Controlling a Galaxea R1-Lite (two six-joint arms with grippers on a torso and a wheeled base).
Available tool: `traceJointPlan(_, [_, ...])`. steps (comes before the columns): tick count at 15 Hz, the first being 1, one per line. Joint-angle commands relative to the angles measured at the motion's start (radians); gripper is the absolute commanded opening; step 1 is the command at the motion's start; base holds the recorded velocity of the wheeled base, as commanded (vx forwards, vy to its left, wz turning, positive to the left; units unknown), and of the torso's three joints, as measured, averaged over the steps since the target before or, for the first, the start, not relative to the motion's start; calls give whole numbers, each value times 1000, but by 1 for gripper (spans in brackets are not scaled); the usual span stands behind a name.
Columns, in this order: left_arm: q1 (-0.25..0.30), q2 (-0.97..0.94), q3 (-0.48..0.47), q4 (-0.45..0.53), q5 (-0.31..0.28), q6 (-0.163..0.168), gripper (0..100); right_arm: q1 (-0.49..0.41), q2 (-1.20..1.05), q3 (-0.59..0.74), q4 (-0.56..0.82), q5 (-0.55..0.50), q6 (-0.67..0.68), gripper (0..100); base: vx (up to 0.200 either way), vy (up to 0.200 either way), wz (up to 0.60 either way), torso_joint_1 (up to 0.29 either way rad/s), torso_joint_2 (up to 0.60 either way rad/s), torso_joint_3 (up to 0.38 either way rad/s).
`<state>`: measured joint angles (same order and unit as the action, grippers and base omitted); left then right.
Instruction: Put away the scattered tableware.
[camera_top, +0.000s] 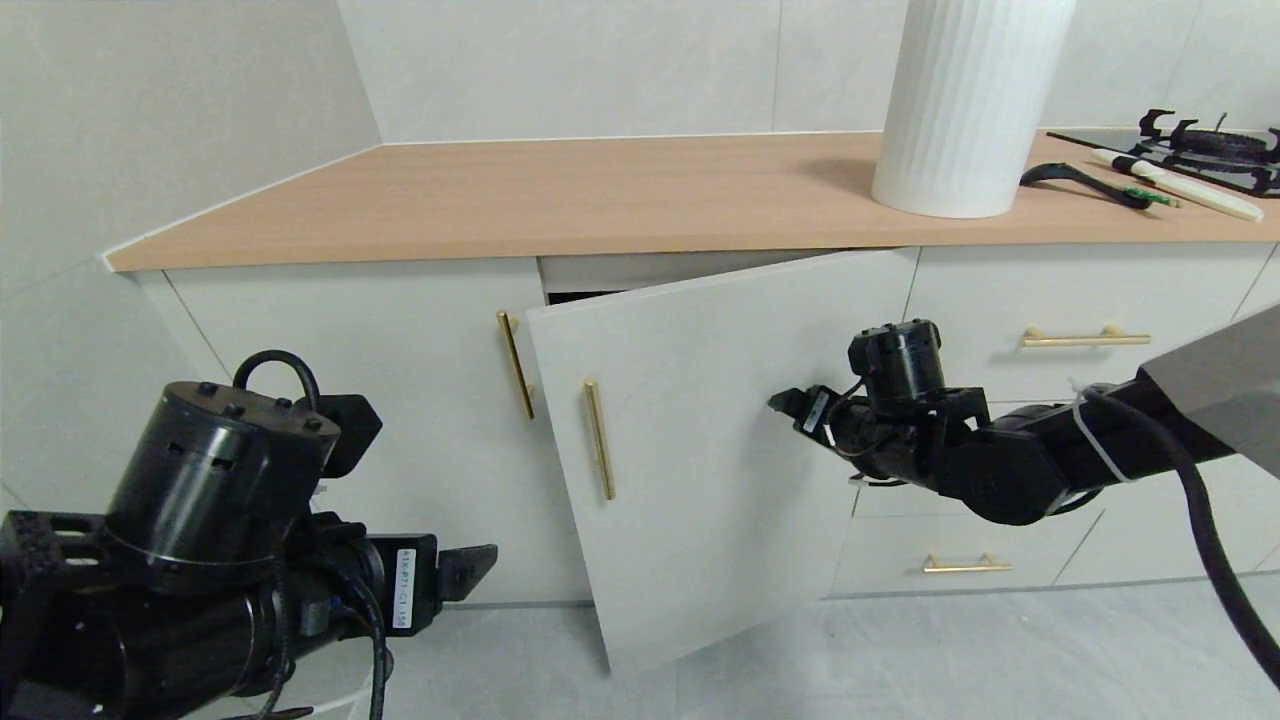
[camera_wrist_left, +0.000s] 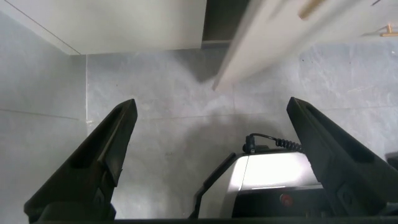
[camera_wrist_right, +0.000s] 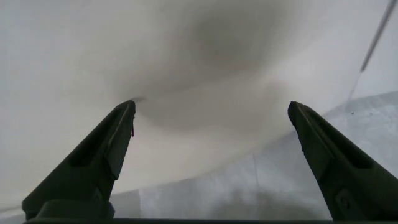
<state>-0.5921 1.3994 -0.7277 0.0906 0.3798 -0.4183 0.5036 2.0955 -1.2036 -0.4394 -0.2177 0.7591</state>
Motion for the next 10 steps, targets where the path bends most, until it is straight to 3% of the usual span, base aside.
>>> traceJointPlan(1, [0,1,1,0,1,0,100,-16,41,-47,-1,-31,9,100,0,0,0,0,0,0])
traceJointPlan(10, [0,1,1,0,1,0,100,-36,127,-151,2,-184,19,100,0,0,0,0,0,0])
